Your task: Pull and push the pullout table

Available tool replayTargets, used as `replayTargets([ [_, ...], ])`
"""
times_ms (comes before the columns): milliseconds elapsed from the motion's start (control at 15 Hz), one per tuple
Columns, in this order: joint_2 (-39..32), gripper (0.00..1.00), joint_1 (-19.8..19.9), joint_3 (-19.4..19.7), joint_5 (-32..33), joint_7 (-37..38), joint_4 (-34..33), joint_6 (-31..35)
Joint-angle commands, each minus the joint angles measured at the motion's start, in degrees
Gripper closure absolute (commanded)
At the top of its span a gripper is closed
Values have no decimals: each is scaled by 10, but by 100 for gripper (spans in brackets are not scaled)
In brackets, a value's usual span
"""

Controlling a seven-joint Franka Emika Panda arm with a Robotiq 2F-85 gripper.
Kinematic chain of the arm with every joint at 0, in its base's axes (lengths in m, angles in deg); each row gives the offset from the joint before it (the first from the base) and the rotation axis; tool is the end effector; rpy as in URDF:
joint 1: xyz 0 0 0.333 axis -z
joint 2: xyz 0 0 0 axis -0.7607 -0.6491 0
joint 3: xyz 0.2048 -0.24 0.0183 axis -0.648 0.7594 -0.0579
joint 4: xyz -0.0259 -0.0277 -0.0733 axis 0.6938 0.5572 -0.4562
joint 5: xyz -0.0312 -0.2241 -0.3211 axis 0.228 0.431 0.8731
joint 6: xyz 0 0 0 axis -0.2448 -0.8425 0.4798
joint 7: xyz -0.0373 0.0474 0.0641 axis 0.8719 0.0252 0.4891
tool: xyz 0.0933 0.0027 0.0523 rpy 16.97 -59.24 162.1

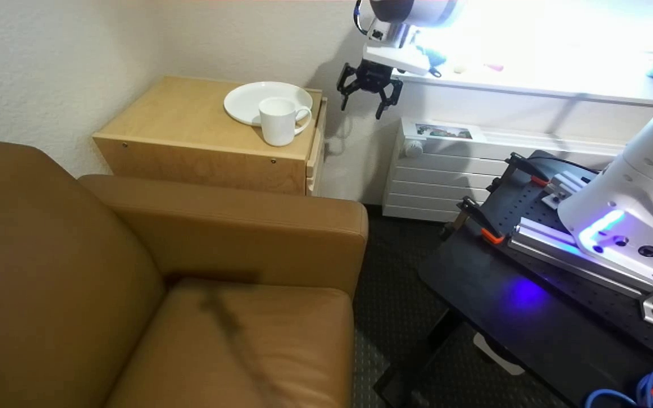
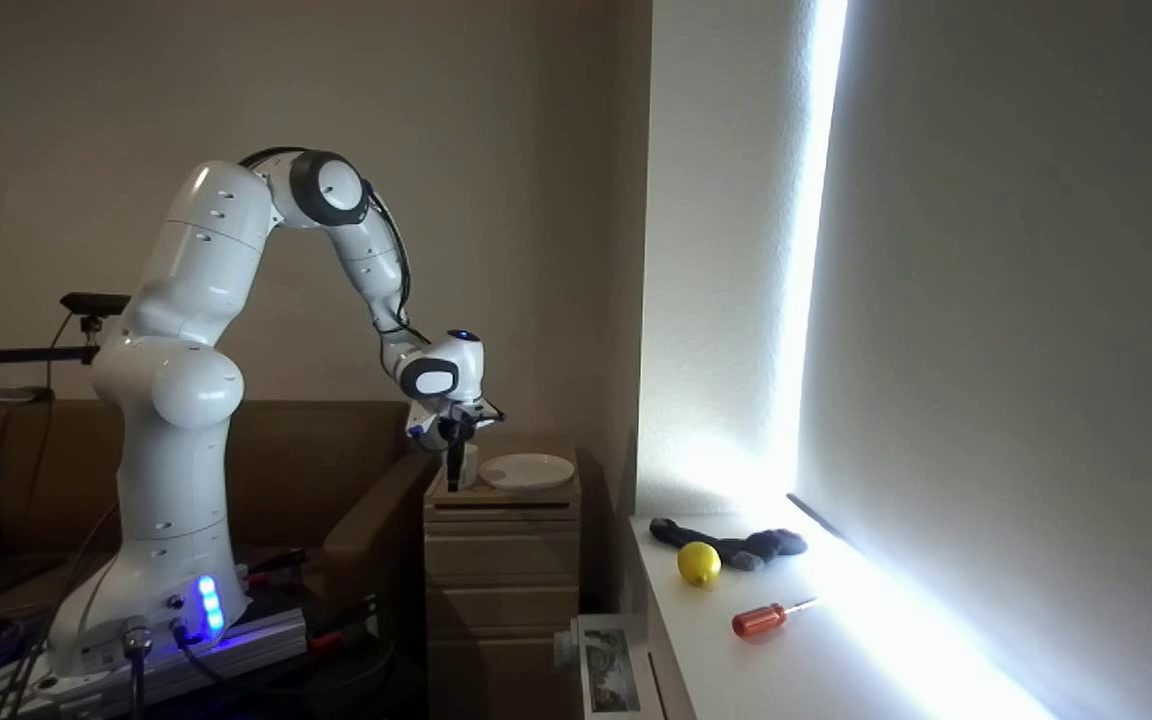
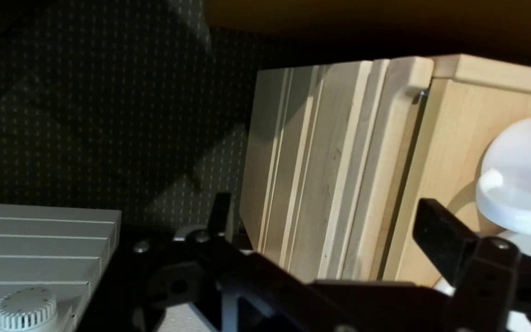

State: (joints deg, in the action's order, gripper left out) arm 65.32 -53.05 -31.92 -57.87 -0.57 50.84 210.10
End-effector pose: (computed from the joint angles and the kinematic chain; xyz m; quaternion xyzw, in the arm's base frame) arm 0.5199 0.0563 0.1837 -0.9335 0.3406 -0.0092 0.1115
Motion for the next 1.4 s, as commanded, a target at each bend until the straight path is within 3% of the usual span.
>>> replayTargets([
  [0,-11,0,1,-2,-8,2,-9,6],
  [267,-32,0,3,-2,-15,7,-27,11],
  [533,-103,0,-39,39,34,67,-60,55],
  [1000,-194,0,-40,28,10,106,-140,97],
  [1067,-168,0,-43,30,19,98,-113,91],
  [1333,-194,0,-36,25,17,96,-139,97],
])
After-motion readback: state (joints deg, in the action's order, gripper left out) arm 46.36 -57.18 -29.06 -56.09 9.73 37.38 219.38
